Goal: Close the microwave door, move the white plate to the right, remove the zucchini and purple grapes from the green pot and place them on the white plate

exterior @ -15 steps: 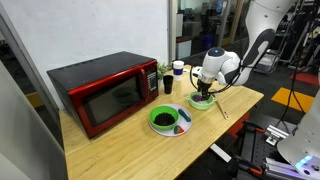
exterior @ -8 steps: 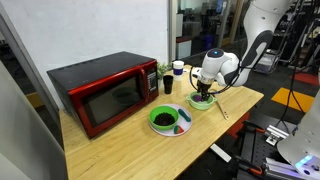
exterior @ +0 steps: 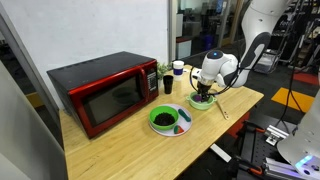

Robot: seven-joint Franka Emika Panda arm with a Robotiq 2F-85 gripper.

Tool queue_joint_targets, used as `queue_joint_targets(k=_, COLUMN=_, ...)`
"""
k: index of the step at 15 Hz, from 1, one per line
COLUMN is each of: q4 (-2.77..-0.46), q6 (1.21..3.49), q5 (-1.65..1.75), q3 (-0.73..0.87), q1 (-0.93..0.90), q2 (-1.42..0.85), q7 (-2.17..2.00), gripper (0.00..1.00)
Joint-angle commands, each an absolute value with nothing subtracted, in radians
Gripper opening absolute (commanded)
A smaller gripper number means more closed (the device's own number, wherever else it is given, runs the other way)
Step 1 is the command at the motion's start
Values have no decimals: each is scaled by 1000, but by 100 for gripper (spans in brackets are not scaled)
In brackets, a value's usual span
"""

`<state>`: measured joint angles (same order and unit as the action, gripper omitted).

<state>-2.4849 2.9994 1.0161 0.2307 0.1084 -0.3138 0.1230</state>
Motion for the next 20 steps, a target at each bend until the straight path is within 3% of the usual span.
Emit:
queue_joint_targets(k=1, q4=-2464, q6=3044, q5=1030, q3=243, q1=118, q2=-356, q7=118, gripper=72)
queue_joint_targets(k=10, q4=-2472, q6=3067, q5=1000, q3=224, q1=148, q2=-385, q7=155, gripper=69)
queue_joint_targets(k=11, q4=-2473, q6=3068, q5=999, q3=223, q1=150, q2=-387, q7=156, gripper=65)
queue_joint_targets(k=12, q4=-2474, q6=3071, q5=999, q3=222, q1=151, q2=-385, q7=157, gripper=45)
queue_joint_targets(k=16, q4=-2476, q6=3080, q5=997, q3=220, q1=154, q2=-382, q7=162, gripper=19)
queue_joint_targets(k=20, q4=-2478, q6=3086, q5=996, q3=219, q1=159, q2=-379, q7=166, gripper=16)
